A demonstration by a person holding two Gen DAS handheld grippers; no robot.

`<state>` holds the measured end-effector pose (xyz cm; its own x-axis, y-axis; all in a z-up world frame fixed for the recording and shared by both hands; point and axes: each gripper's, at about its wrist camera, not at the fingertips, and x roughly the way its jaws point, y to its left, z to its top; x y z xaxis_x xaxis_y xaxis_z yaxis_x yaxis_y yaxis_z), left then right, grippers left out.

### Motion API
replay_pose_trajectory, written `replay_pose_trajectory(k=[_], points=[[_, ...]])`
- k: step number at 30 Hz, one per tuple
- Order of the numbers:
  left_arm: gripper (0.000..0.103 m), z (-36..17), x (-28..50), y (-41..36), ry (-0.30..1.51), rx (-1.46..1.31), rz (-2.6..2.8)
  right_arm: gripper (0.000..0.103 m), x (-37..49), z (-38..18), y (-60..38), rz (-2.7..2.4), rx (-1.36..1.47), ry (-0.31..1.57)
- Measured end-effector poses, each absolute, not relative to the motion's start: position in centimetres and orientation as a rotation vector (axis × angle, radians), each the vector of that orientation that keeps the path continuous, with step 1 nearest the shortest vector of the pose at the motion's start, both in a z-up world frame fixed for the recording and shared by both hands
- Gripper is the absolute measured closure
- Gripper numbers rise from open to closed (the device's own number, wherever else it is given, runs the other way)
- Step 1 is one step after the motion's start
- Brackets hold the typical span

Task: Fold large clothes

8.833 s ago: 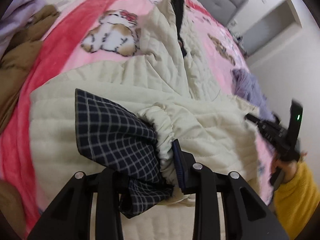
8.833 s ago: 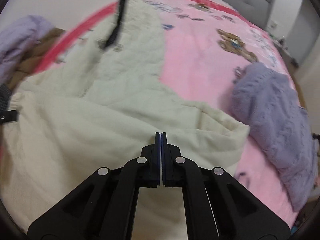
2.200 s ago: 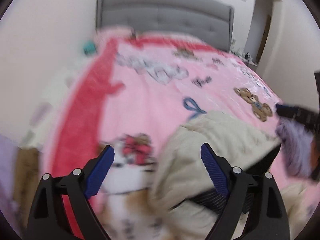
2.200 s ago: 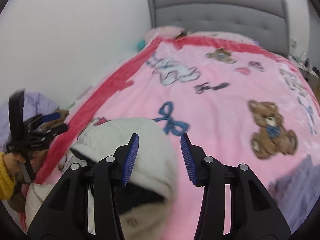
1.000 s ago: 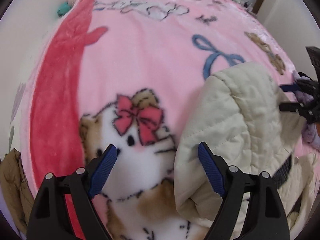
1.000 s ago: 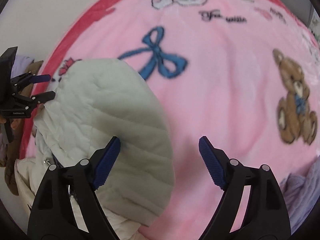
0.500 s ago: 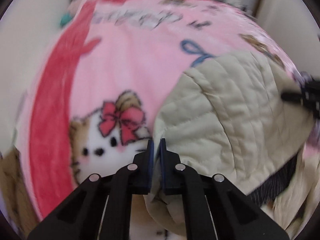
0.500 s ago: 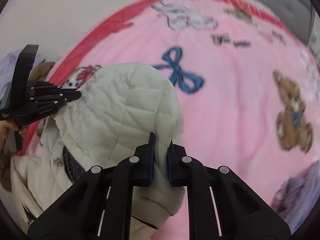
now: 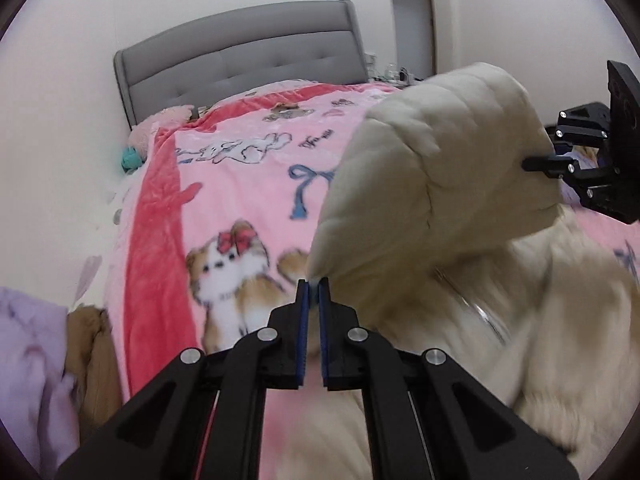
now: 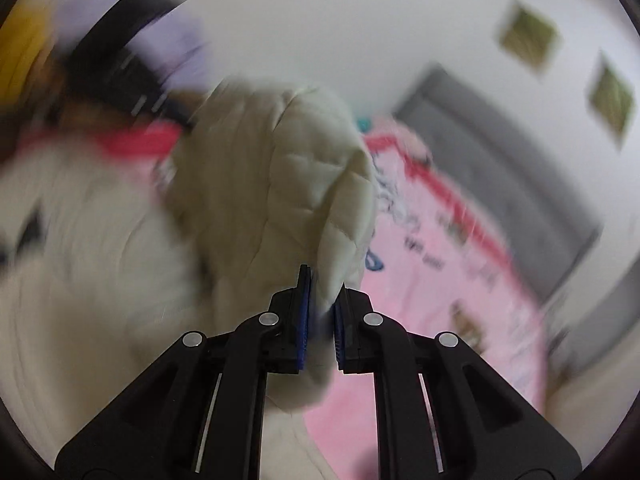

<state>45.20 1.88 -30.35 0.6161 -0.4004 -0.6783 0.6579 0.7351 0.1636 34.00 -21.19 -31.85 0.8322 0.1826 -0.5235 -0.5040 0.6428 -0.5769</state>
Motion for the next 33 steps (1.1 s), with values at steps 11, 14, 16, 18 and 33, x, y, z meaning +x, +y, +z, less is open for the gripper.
replay_pose_trajectory(k=[11, 14, 16, 18, 33], points=[[0.101, -33.4, 36.5, 2.8, 0.758, 0.459, -0.642, 0.092, 28.5, -35.6, -21.5, 0.386, -0.825, 0.536], [0.054, -33.7, 38.3, 1.2, 0.6, 0.714, -0.433, 0.064, 28.9, -34.9, -20.7, 0.331, -0.893, 0.487], [0.024, -33.9, 38.6, 0.2, 0.465, 0.858, -0.456, 0.044, 28.9, -34.5, -19.8, 0.298, -0.991, 0.413], [0.024, -34.2, 40.0, -1.1, 0.369, 0.992, -0.541, 0.031, 29.2, -33.8, -19.0, 0.33, -1.034, 0.357], [0.095, -32.5, 43.3, -4.7, 0.221, 1.282, -0.786, 0.094, 35.1, -29.0, -19.0, 0.492, -1.056, 0.404]])
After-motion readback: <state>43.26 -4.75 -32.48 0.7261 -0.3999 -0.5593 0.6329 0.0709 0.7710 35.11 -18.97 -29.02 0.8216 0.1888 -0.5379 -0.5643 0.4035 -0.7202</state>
